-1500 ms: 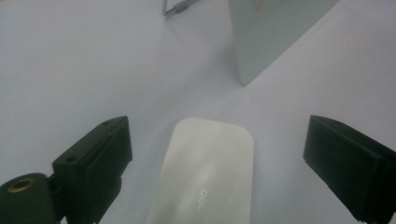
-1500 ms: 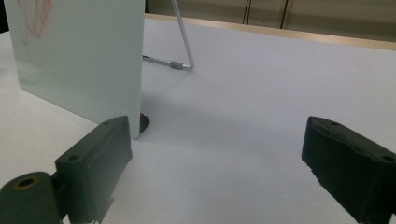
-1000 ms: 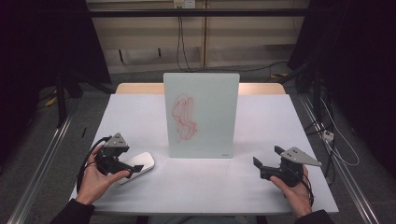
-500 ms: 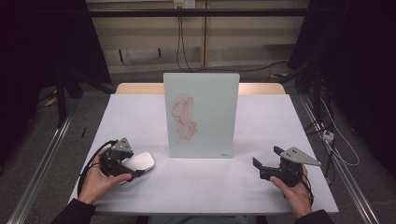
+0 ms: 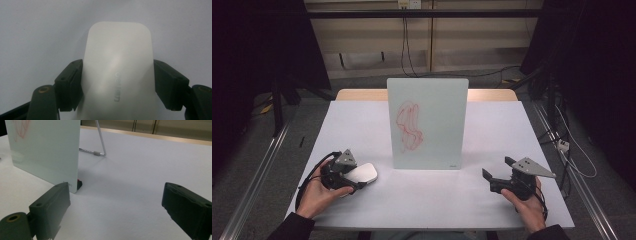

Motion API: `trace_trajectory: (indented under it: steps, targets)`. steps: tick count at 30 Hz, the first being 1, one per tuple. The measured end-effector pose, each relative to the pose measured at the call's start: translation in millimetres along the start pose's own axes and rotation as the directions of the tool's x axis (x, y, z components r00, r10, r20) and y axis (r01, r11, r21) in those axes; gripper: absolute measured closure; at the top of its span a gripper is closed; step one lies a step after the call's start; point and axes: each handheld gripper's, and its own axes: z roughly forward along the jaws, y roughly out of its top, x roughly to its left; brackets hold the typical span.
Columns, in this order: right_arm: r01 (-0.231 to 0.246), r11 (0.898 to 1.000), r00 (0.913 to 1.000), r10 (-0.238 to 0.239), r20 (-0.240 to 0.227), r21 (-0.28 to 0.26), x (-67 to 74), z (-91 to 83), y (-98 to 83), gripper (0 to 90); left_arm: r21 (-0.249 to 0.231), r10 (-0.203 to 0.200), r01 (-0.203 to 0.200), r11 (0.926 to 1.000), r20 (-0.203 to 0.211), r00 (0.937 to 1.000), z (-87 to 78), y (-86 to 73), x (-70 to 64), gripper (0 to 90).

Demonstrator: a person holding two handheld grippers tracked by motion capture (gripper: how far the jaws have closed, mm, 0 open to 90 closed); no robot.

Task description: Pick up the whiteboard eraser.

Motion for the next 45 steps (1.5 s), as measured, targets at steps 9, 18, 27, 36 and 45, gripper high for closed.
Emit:
trace_trajectory:
  steps: [9,18,27,36,45]
  targets:
    - [0.005,1.0,1.0,-0.005,-0.002,0.0,0.2,0.4,-0.1,7.9,0.014,0.004,-0.004,0.9999,0.012,0.9999,-0.4,0.1,1.3,29.5]
    - [0.001,1.0,1.0,-0.001,0.0,-0.001,0.1,0.1,0.1,7.9,0.025,0.016,-0.016,0.9996,0.017,0.9997,-2.0,0.5,1.5,30.8]
    - [0.004,1.0,1.0,-0.004,-0.008,0.001,0.3,0.7,0.1,7.5,0.007,-0.031,0.031,0.9995,-0.002,0.9995,-3.5,-0.9,2.2,31.1]
    - [0.003,1.0,1.0,-0.003,-0.008,0.001,0.0,1.0,0.2,7.5,-0.041,-0.086,0.085,0.9955,-0.02,0.9961,-6.4,-3.5,3.7,31.2]
    - [0.001,1.0,0.9999,-0.001,-0.011,-0.002,-0.1,1.1,0.5,7.5,-0.087,-0.106,0.104,0.9908,-0.024,0.9941,-11.1,-2.7,1.8,31.2]
